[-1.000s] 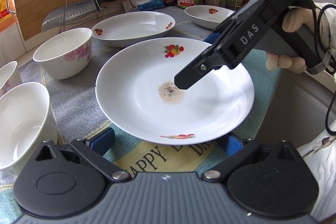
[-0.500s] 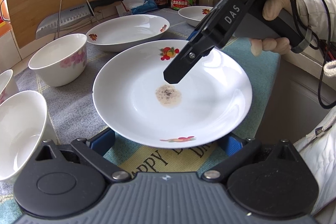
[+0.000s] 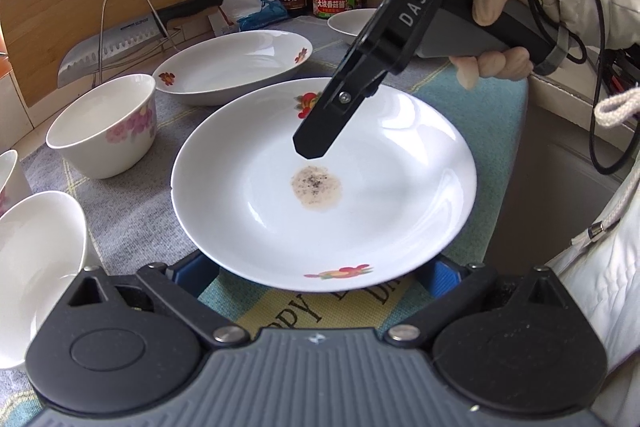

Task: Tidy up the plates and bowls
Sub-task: 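Lift the stained plate with the right tool and carry it toward the plate by the green jar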

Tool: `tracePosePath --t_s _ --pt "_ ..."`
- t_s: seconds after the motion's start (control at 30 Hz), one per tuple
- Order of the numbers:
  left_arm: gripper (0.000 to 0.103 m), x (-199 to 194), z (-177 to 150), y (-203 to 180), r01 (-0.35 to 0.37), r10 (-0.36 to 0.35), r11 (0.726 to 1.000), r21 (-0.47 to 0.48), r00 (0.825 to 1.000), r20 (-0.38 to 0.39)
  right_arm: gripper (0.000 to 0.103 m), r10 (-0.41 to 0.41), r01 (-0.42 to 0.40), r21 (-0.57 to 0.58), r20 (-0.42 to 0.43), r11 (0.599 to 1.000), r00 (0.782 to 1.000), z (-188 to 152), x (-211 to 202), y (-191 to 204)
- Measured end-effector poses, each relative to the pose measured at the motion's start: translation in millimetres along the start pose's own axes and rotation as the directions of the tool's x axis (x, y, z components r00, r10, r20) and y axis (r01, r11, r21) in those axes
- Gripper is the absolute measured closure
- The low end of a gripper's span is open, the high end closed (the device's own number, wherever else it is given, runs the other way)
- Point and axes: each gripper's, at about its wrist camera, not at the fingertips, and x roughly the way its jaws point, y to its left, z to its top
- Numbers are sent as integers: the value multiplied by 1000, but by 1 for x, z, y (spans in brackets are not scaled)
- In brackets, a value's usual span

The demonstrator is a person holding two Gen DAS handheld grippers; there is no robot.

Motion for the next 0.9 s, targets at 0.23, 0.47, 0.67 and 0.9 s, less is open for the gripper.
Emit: tracePosePath --t_s 0.23,0.47,0.67,0.9 --pt "2 0 1 1 11 -11 1000 9 1000 -6 0 7 -7 -3 -11 1000 1000 2 1 0" --pt "3 1 6 -4 5 -5 1000 19 1000 -16 0 13 -13 8 -5 1000 1000 2 -3 -1" --pt "3 0 14 -5 25 -25 1000 10 1000 -19 0 14 -14 17 4 1000 1000 0 -13 -4" --pt "3 3 34 -7 47 -47 999 14 999 -3 0 3 -4 17 38 1000 999 -1 -39 -12"
